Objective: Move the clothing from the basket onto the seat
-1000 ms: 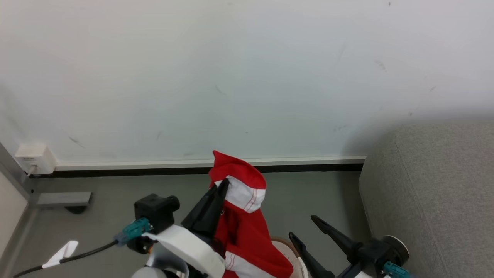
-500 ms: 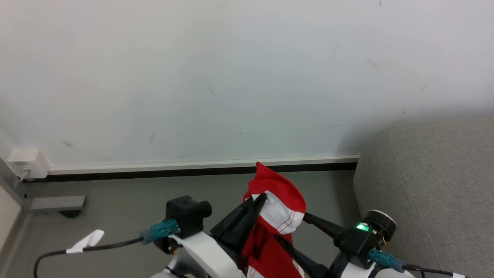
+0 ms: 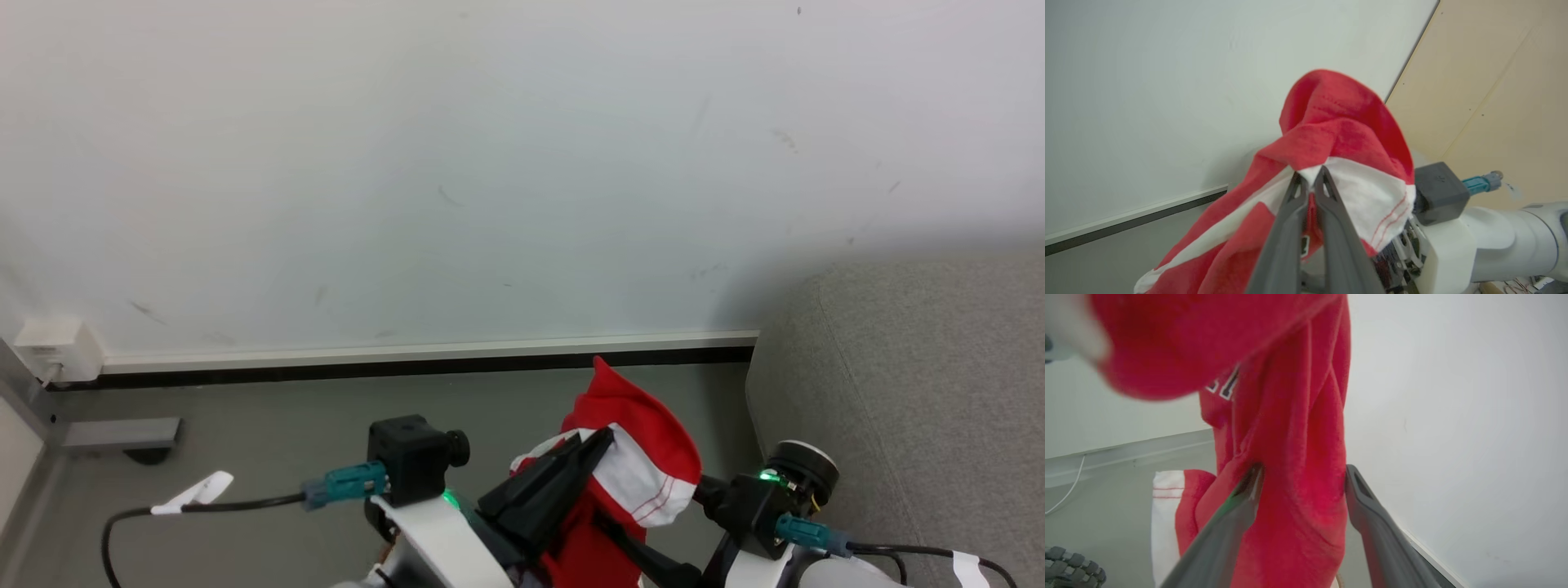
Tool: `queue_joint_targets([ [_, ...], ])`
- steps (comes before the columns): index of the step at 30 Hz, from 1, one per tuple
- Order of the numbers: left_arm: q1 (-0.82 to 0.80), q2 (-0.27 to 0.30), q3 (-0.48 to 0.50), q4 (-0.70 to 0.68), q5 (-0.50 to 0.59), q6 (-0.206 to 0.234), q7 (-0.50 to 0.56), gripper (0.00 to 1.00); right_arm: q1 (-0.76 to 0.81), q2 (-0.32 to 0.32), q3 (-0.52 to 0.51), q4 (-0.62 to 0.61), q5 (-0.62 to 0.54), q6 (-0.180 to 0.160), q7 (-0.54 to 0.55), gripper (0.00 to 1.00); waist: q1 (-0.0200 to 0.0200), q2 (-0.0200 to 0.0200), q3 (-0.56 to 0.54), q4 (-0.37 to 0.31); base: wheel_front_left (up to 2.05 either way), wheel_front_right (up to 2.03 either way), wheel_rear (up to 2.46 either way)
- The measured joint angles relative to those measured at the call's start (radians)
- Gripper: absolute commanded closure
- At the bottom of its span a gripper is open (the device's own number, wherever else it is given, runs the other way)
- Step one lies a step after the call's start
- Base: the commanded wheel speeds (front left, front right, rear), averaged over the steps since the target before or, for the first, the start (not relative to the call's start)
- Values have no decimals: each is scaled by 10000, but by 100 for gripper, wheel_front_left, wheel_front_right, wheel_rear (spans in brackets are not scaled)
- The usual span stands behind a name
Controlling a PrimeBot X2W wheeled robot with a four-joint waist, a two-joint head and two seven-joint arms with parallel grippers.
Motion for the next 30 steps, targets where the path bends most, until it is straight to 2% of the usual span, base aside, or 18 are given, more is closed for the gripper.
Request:
queue_joint_targets([
  [8, 48, -67, -117, -257, -982, -188, 111, 100, -150, 184, 449, 176, 673, 0, -150, 0, 0, 0, -10, 2, 0, 0, 0],
  [9, 48, -59, -113, -261, -1018, -188, 111, 100, -156, 219, 458, 178, 725, 0, -182, 22, 0, 0, -8, -6, 0, 0, 0],
  [10, 48, -46, -111, -261, -1037, -194, 111, 100, -157, 242, 464, 178, 750, 0, -222, 61, 0, 0, -6, -14, 0, 0, 0],
  [11, 49, -33, -104, -261, -1051, -205, 109, 100, -158, 263, 456, 178, 792, 0, -224, 89, 0, 0, -7, -24, 0, 0, 0],
  [12, 56, -33, -90, -257, -1095, -207, 98, 100, -159, 267, 456, 176, 823, 0, -228, 100, 0, 0, -4, -34, 0, 0, 0],
  [17, 113, 6, -54, -151, -1137, -215, 6, 100, -145, 221, 307, 90, 1051, 0, -259, 100, 0, 0, 36, -84, 0, 0, 0],
  [24, 146, 84, 142, 226, -1106, -75, -259, 100, 214, -48, -688, -391, 1076, 0, -270, 100, 0, 0, 112, -205, 0, 0, 0],
  [28, 170, 75, 236, 545, -1041, -19, -489, 51, 495, -196, -1358, -591, 1057, 0, -270, 100, 0, 0, 165, -321, 0, 0, 0],
  [29, 174, 69, 247, 612, -995, 10, -571, 0, 557, -226, -1534, -623, 1030, 0, -272, 100, -1, 0, 183, -363, 0, 0, 0],
  [30, 181, 56, 247, 704, -989, 15, -604, 0, 614, -249, -1695, -656, 986, 0, -272, 100, -1, 0, 204, -414, 0, 0, 0],
])
